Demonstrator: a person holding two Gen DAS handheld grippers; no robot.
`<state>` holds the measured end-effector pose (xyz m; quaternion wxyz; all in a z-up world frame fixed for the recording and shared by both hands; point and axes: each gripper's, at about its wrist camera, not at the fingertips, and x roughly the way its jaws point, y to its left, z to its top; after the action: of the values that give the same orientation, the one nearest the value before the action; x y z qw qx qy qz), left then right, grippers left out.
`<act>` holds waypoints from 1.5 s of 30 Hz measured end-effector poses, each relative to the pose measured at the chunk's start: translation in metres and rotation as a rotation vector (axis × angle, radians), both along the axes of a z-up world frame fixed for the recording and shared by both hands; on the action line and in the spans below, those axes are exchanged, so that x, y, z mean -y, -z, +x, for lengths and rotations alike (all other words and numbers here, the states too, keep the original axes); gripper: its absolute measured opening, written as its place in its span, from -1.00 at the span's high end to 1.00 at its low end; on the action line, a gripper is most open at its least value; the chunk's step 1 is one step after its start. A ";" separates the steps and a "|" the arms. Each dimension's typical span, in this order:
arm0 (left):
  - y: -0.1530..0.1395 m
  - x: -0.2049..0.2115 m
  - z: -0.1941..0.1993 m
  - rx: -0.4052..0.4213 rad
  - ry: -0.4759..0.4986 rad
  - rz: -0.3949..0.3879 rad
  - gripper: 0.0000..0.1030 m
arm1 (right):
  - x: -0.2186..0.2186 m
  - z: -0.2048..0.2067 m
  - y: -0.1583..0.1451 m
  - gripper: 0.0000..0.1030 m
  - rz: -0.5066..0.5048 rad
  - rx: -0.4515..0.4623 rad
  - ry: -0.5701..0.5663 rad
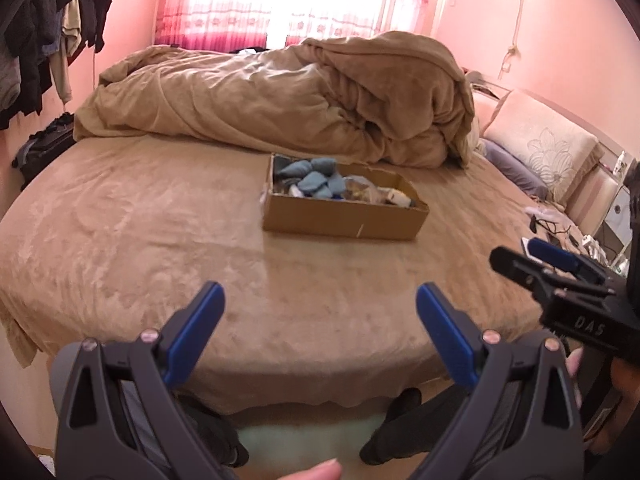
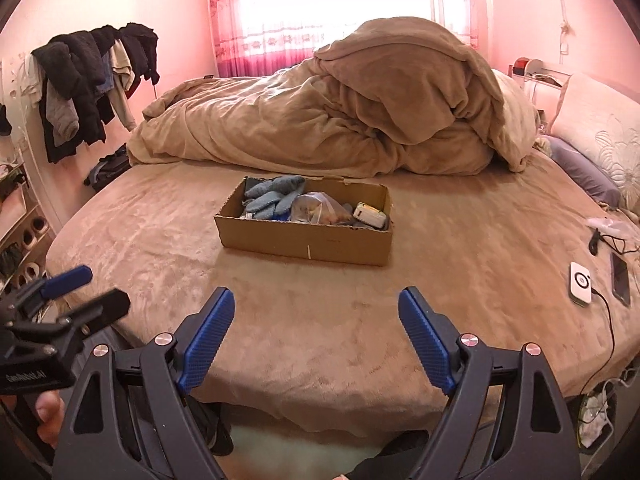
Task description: Organize objects
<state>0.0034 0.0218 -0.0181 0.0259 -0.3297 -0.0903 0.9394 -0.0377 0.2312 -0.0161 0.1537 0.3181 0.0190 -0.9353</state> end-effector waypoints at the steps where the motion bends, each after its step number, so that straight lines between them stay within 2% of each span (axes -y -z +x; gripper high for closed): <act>1: -0.002 0.001 0.000 -0.004 -0.005 -0.003 -0.89 | -0.002 0.002 0.000 -0.68 -0.003 0.000 0.004; 6: -0.010 0.008 0.006 -0.017 -0.034 -0.002 -0.89 | -0.005 0.011 -0.003 -0.68 -0.008 -0.002 0.010; 17: -0.017 0.007 0.017 -0.017 -0.028 -0.018 -0.89 | -0.010 0.027 -0.014 -0.68 -0.043 -0.006 0.013; 45: -0.013 0.003 0.011 -0.004 -0.001 -0.042 -0.89 | -0.008 0.022 -0.003 -0.68 -0.057 0.019 0.012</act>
<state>0.0147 0.0184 -0.0048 0.0187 -0.3281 -0.0705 0.9418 -0.0162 0.2392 -0.0129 0.1574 0.3225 -0.0108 -0.9333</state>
